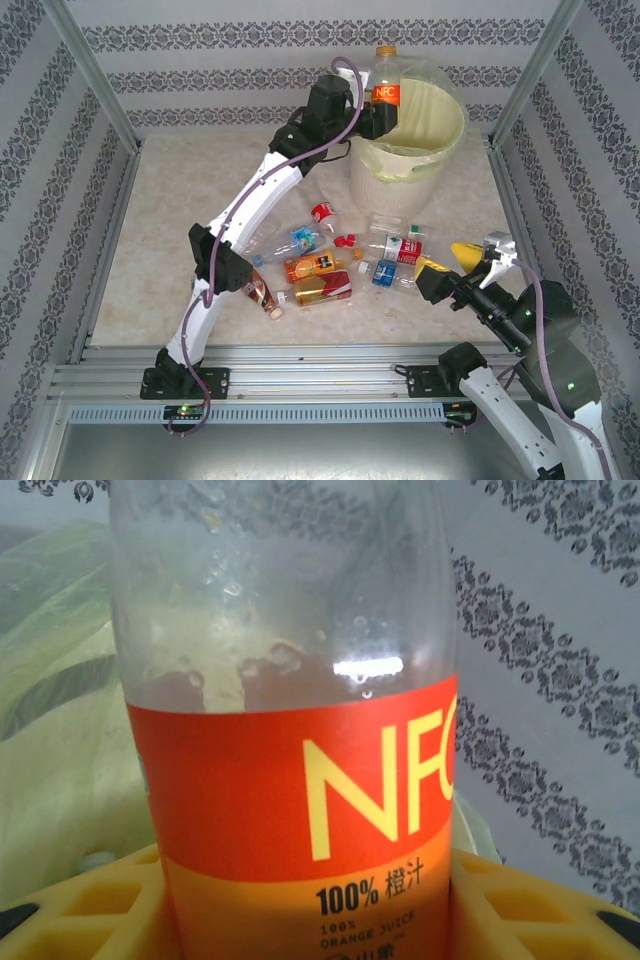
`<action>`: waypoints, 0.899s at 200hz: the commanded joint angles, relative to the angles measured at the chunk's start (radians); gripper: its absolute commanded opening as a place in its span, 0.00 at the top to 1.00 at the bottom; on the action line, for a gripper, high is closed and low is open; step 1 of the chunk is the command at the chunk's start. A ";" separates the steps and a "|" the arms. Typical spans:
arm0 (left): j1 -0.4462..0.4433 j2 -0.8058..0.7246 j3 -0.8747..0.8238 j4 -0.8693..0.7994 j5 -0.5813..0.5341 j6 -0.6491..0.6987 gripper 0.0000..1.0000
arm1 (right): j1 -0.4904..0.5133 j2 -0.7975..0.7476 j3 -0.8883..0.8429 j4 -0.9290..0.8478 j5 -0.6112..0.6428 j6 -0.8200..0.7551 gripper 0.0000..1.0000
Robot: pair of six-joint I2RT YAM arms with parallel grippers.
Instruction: Put the plastic bottles in the bin
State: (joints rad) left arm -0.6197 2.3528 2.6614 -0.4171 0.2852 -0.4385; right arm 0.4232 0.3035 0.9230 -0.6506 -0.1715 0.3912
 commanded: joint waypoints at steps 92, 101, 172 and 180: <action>0.008 0.082 0.000 0.118 0.062 -0.130 0.40 | 0.008 -0.004 0.019 -0.010 0.027 0.009 0.02; 0.008 0.082 0.000 0.113 0.061 -0.128 0.38 | 0.009 -0.002 0.017 -0.008 0.026 0.010 0.02; 0.008 0.063 0.000 0.092 0.059 -0.102 0.32 | 0.008 0.003 0.017 -0.008 0.024 0.013 0.02; 0.008 0.060 0.001 0.092 0.059 -0.100 0.31 | 0.008 0.005 0.017 -0.006 0.021 0.012 0.02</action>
State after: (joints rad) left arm -0.6197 2.4290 2.6610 -0.3096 0.3367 -0.5545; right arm 0.4236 0.3035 0.9230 -0.6651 -0.1608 0.3916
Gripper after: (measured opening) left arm 0.682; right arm 0.982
